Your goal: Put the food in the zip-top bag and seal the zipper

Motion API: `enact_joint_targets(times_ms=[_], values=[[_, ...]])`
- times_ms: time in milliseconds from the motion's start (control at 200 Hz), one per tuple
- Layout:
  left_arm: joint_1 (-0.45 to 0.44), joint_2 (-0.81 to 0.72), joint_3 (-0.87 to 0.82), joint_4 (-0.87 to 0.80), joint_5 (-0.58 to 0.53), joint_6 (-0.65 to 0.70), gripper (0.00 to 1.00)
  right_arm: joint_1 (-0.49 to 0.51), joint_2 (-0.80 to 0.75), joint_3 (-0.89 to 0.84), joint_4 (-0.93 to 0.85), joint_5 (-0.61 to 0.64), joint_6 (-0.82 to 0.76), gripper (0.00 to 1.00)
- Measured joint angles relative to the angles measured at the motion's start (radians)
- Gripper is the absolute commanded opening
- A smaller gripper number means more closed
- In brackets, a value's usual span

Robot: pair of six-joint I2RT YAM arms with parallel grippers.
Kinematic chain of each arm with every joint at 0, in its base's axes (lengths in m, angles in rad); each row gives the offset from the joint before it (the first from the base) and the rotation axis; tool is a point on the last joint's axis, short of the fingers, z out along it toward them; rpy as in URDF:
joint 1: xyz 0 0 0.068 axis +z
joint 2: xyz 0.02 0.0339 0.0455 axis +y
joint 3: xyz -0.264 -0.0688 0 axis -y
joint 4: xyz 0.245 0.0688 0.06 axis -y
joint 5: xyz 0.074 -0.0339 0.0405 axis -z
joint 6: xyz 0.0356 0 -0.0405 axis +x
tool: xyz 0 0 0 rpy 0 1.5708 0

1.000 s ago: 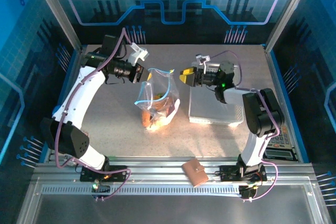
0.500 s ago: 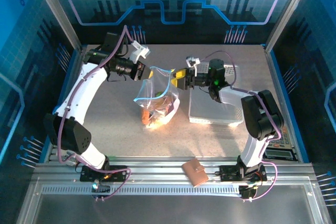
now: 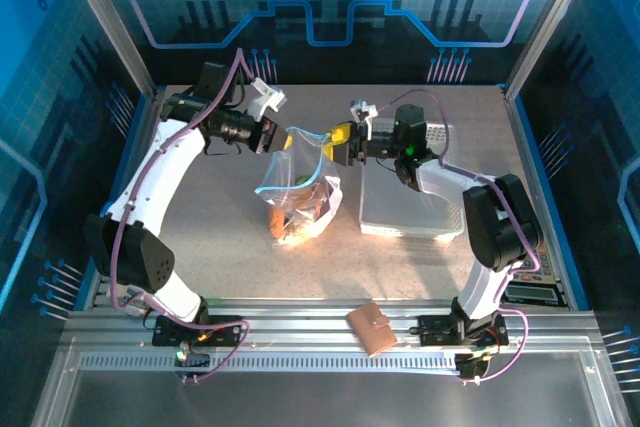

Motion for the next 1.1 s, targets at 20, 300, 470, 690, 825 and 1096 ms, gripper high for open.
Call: enact_joint_targets(times_ms=[20,300,470,690,825,1096], values=[[0.000,0.002,0.000,0.000,0.000,0.000,0.11,0.001,-0.003,0.000,0.000,0.000,-0.003,0.58],[0.000,0.013,0.005,0.000,0.006,0.000,0.11,0.008,-0.019,0.015,-0.021,-0.023,-0.038,0.28],[0.000,0.013,0.005,0.000,0.006,0.000,0.11,0.012,-0.033,0.032,-0.104,-0.031,-0.085,0.00],[0.002,0.013,0.005,0.000,0.006,-0.001,0.13,0.012,-0.076,0.053,-0.226,-0.026,-0.157,0.00],[0.002,0.013,0.005,-0.002,0.006,-0.003,0.15,0.013,-0.102,0.079,-0.297,-0.013,-0.191,0.00],[0.002,0.002,0.041,-0.022,-0.098,-0.023,0.16,0.034,-0.203,0.213,-0.628,0.102,-0.350,0.00]])
